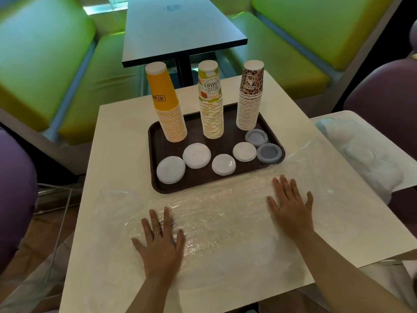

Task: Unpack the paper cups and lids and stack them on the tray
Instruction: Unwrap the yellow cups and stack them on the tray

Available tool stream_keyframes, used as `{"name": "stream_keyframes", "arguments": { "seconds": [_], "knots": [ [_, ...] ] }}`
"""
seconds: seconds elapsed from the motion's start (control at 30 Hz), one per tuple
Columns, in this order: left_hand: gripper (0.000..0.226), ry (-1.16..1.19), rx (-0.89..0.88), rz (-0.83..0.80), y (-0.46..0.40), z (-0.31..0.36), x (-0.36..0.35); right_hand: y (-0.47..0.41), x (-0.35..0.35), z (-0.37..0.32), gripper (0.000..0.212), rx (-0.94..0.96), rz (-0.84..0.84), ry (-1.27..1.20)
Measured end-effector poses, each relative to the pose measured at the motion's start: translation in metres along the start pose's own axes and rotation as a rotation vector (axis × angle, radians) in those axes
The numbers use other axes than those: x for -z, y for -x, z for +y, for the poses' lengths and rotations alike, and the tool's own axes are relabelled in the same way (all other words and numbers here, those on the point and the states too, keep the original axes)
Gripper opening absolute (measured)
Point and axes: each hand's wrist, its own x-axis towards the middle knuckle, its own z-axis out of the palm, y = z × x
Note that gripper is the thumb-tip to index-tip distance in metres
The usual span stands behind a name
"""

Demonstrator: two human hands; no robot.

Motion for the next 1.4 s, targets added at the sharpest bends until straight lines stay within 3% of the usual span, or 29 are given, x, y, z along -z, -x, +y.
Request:
{"name": "stream_keyframes", "arguments": {
  "seconds": [0.1,0.33,0.57,0.7,0.77,0.83,0.93,1.03,1.17,1.4],
  "knots": [
    [0.075,-0.003,-0.002,-0.007,-0.001,-0.001,0.001,0.000,0.003,0.006,0.059,-0.055,-0.014,-0.016],
    [0.083,-0.045,-0.052,-0.027,-0.003,-0.003,0.002,0.004,0.008,0.022,0.060,-0.190,-0.057,-0.056],
    [0.081,-0.036,-0.103,-0.023,-0.004,-0.008,0.006,0.007,0.014,0.022,0.060,-0.203,-0.101,-0.075],
    [0.093,-0.049,-0.136,0.020,-0.012,-0.014,0.000,0.010,0.020,0.021,0.061,-0.228,-0.154,-0.055],
    [0.083,-0.072,-0.125,0.042,-0.018,-0.014,0.002,0.007,0.025,0.017,0.062,-0.253,-0.151,-0.044],
    [0.069,-0.062,-0.090,0.067,-0.023,-0.007,0.008,0.002,0.031,0.009,0.059,-0.253,0.002,-0.102],
    [0.045,0.048,-0.028,0.180,-0.030,0.016,0.024,-0.012,0.047,-0.006,0.047,-0.188,0.281,-0.243],
    [0.041,0.350,-0.062,0.347,-0.046,0.053,0.050,-0.043,0.070,-0.020,0.049,-0.071,0.352,-0.365],
    [0.060,0.655,0.008,0.327,-0.086,0.126,0.092,-0.101,0.106,-0.030,0.061,0.039,0.216,-0.687],
    [0.094,0.860,0.067,0.182,-0.171,0.207,0.112,-0.193,0.129,-0.035,0.079,0.072,0.036,-0.844]
  ]
}}
